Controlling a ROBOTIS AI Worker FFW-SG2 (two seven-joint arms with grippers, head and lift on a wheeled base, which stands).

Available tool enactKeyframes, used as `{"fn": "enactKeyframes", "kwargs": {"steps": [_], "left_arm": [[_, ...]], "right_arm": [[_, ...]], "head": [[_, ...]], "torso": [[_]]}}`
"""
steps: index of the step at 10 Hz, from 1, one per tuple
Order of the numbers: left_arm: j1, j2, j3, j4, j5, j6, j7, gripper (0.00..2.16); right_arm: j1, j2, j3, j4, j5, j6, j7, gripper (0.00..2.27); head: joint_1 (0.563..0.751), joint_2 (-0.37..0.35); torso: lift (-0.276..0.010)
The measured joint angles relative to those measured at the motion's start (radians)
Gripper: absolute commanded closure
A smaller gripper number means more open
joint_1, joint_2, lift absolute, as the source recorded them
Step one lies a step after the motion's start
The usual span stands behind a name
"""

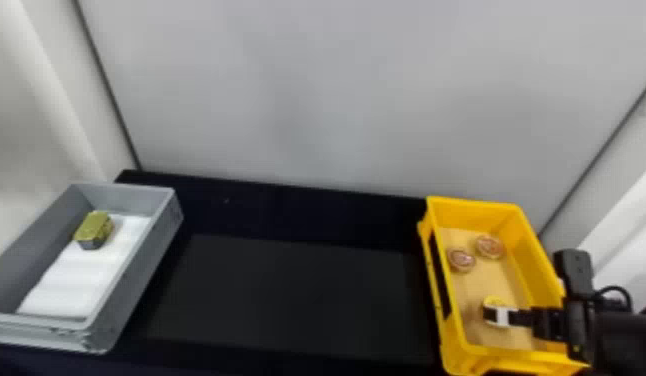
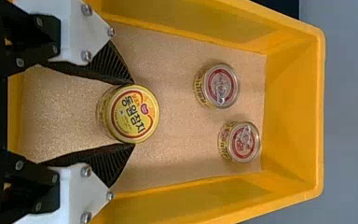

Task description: Pick up the round yellow can and place it in the yellow rectangular box

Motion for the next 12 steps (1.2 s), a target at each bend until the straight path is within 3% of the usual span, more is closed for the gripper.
{"fn": "enactKeyframes", "kwargs": {"steps": [5,7,10,12], "left_arm": [[0.006,0.001,0.004,0.0,-0.002,0.0,-0.003,0.14],[0.008,0.001,0.005,-0.001,-0.002,0.001,-0.003,0.14],[0.007,0.002,0.004,-0.002,-0.003,0.007,-0.003,0.14],[0.0,0.007,0.004,-0.003,-0.003,0.011,-0.003,0.14]], "right_arm": [[0.0,0.0,0.011,-0.058,-0.072,0.06,-0.094,0.27],[0.001,-0.004,0.033,-0.214,-0.081,0.113,-0.144,0.0],[-0.042,-0.036,0.073,-0.474,-0.08,0.219,-0.175,0.05],[-0.095,-0.047,0.092,-0.676,-0.065,0.242,-0.271,0.1]], "head": [[0.694,-0.078],[0.694,-0.078],[0.694,-0.078],[0.694,-0.078]], "torso": [[-0.007],[-0.007],[-0.007],[-0.007]]}}
